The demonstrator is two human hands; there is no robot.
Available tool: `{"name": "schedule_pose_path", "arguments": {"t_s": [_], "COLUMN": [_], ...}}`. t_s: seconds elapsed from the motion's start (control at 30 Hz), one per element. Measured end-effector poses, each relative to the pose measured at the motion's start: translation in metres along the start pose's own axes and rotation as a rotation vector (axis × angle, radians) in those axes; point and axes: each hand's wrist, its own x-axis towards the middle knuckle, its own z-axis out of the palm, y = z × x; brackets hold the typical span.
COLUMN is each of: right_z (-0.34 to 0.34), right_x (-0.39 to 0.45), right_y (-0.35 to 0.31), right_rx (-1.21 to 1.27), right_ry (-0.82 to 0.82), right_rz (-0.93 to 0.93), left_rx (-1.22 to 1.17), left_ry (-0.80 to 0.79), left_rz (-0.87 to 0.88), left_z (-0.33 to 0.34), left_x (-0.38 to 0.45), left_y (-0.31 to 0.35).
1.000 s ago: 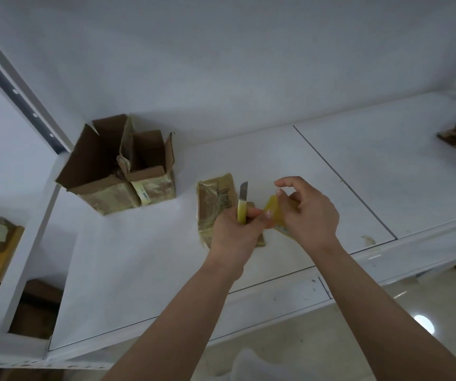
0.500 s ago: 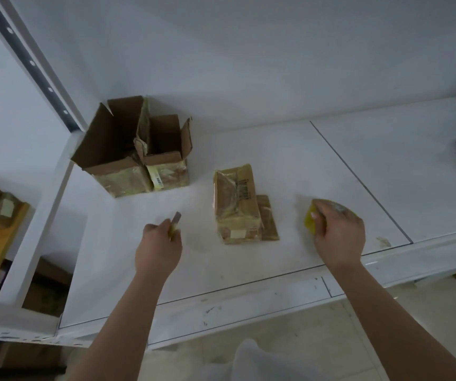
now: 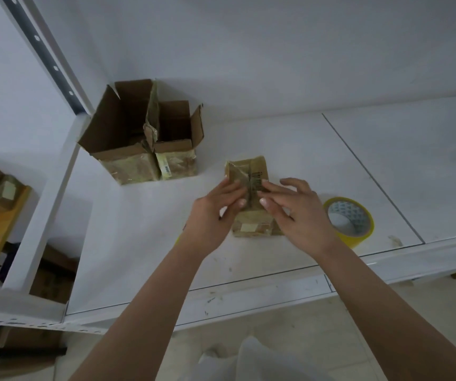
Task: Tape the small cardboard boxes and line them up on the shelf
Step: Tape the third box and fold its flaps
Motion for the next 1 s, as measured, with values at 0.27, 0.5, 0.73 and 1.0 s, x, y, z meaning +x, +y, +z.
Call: {"name": "schedule_pose_path", "arguments": {"t_s": [0.27, 0.5, 0.73, 1.0], "right_z": [0.001, 0.019, 0.012, -0.042], "right_x": [-0.004, -0.012, -0.012, 0.009], "right_y": [0.016, 0.012, 0.001, -0.019], "right_rx": [0.001, -0.078, 0.043, 0.383], "right_ry": [-0.069, 0.047, 0.004, -0.003], "right_rz": [0.089, 0.004, 0.09, 0.212], "left_rx": [-0.04, 0.002, -0.2, -0.343], "left_ry": [-0.057, 0.044, -0.01, 0.045], "left_rz": [-0.048, 0.036, -0.056, -0.059], "left_z": [0.008, 0.02, 0.002, -0.023], "left_x": [0.0, -0.007, -0.002, 0.016], "left_y": [-0.006, -0.009, -0.005, 0.036]}}
